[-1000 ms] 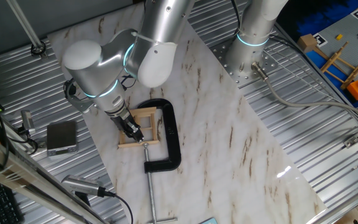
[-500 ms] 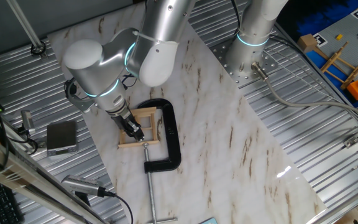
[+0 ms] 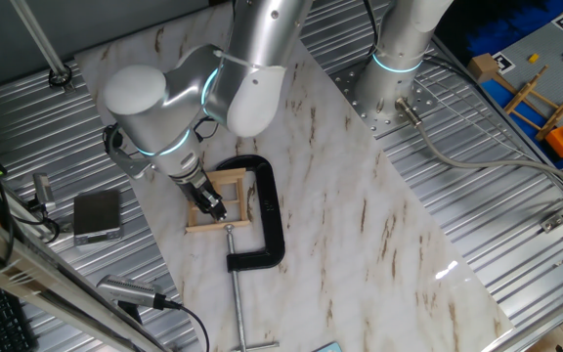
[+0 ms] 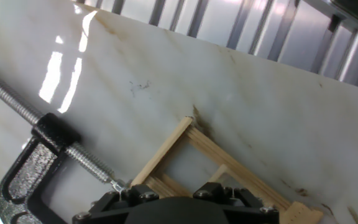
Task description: Open a sliding window
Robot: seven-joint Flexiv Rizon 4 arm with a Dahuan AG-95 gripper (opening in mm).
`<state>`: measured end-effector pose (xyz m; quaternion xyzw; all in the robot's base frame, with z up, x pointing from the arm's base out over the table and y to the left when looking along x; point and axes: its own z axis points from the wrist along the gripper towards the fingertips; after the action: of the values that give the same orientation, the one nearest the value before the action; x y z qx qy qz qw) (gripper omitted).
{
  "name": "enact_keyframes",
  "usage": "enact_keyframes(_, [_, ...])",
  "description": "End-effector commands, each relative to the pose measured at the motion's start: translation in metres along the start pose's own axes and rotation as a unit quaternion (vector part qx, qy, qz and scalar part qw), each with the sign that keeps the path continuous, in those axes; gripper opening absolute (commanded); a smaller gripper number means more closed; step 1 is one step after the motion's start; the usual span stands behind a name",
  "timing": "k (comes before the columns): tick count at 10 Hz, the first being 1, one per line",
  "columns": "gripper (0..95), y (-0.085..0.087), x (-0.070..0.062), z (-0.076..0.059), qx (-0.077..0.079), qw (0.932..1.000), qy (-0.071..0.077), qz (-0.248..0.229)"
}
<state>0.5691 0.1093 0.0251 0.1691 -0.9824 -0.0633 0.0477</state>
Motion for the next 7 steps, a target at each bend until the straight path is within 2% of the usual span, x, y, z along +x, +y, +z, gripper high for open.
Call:
enact_keyframes(1, [57.0,-0.0003,0.0008,-0.0007,-0.013,0.9998,-0.003,0.012])
enact_keyframes(4, [57.0,-0.0028,-0.0002,0.0025,-0.011,0.9997,-0.002,0.022])
enact_keyframes(5, [57.0,-0.0035,-0.0005,0.0034,-0.004,0.9997,0.000,0.024])
enact_keyframes(7, [57.0,-0.0036,-0.0004,0.0033,-0.002,0.9996,0.001,0.028])
